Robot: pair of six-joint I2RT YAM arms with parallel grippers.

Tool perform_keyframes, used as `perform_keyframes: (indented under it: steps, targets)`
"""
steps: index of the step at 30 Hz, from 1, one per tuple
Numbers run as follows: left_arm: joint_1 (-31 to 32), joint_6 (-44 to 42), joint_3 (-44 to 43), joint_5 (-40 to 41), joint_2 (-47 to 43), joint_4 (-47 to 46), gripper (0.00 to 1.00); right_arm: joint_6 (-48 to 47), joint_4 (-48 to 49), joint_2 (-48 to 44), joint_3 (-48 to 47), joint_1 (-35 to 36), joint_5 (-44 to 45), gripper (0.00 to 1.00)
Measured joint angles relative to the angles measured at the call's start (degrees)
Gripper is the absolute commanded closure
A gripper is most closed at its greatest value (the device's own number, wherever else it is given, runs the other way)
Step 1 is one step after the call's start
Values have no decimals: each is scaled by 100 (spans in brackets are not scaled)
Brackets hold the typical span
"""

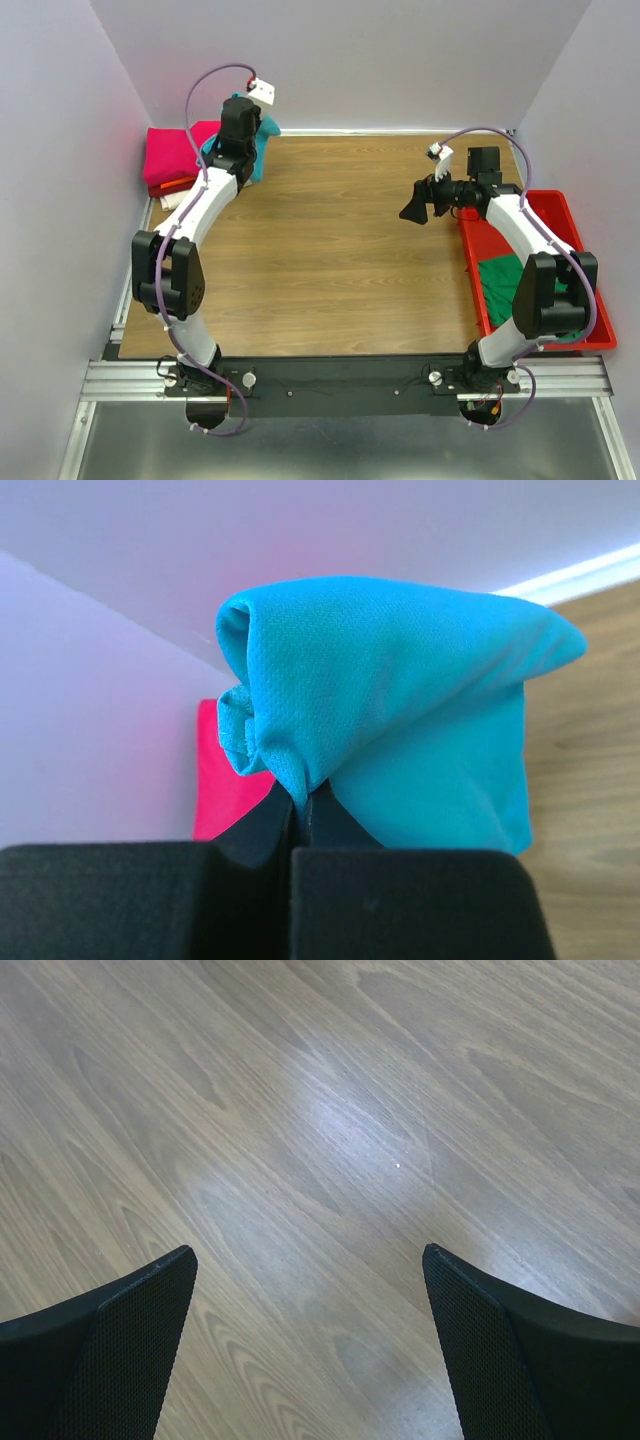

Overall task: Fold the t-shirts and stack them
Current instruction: Neatly place the folded tshirt to the corner

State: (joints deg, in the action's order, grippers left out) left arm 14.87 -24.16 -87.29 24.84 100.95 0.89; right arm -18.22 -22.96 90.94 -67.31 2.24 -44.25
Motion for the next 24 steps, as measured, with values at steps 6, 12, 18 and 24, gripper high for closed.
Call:
perform_keyframes:
  steps: [6,12,18,24]
  targets:
    - [-260,46,-442,-15,17,-35,100,-31,0,0,0,0,-2,0]
    - [-518,155,-898,-125,286,-48,100,-42,0,0,2,0,0,0]
    - [-872,304,-1320,-376,907,68,100,-74,2,0,4,-2,0,0]
    - [-1285,514,-1781,-525,1646,306,100,-81,4,2,28,-11,0,0]
